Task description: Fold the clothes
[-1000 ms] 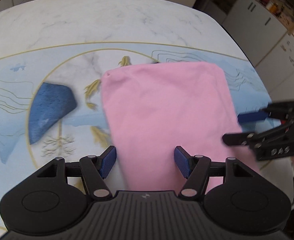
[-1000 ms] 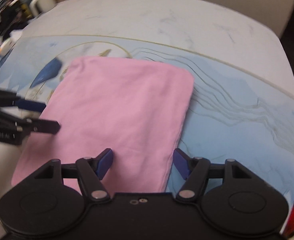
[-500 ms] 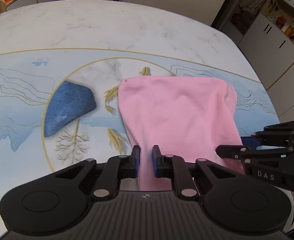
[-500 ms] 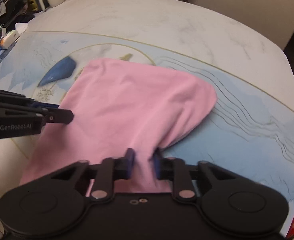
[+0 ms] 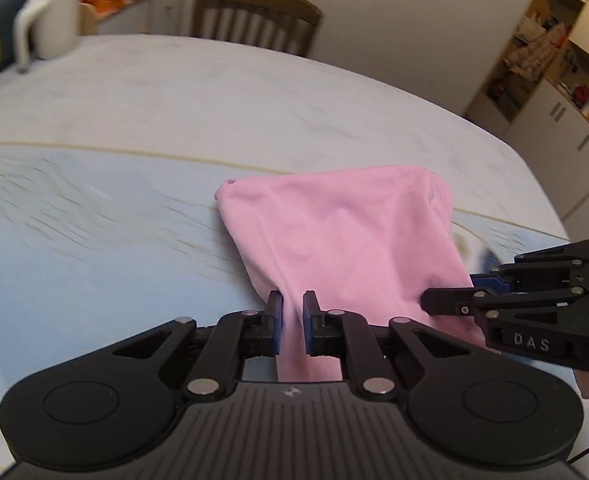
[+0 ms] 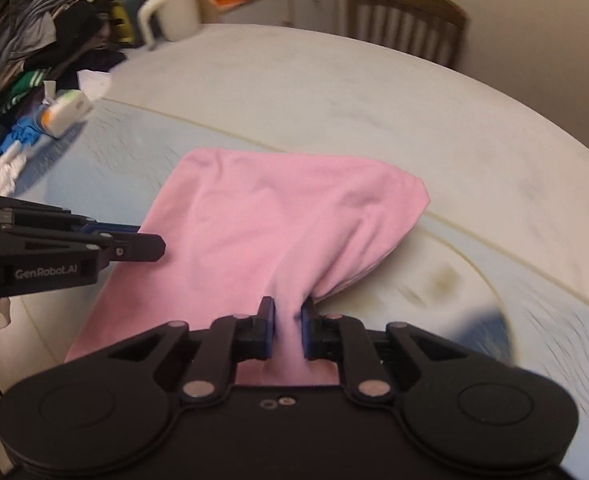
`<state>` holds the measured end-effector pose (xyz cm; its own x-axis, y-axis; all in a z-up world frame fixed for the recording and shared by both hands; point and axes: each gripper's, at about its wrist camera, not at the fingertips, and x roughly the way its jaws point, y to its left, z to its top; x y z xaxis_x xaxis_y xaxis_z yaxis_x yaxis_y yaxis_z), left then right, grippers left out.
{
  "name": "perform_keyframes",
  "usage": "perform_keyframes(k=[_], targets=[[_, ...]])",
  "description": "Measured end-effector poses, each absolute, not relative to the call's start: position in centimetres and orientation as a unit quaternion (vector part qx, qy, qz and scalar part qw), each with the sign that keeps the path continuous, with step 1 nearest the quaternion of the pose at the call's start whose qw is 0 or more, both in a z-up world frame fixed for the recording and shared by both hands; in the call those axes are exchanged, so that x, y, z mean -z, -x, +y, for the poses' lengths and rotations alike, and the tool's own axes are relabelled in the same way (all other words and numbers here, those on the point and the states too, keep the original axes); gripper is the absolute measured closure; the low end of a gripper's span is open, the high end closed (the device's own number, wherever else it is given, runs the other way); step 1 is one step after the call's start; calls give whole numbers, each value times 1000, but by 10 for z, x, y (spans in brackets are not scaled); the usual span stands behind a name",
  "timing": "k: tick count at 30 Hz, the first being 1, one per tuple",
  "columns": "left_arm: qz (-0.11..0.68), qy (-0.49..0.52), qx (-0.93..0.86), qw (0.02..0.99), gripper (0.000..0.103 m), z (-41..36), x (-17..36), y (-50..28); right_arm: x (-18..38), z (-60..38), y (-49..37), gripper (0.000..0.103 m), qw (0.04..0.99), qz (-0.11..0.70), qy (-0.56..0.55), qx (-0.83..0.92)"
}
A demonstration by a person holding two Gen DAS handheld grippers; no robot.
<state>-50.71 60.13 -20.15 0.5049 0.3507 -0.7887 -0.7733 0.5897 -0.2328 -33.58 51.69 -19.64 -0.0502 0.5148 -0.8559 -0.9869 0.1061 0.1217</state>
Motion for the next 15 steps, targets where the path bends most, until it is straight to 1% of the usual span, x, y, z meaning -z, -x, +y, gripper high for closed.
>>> perform_keyframes(k=[9, 15], targets=[[345, 279, -397, 803, 93, 725, 206, 572, 205, 663, 398, 0, 605, 401, 278, -629], [332, 263, -425, 800, 93, 792, 208, 591, 210, 728, 417, 0, 612, 387, 275, -632]])
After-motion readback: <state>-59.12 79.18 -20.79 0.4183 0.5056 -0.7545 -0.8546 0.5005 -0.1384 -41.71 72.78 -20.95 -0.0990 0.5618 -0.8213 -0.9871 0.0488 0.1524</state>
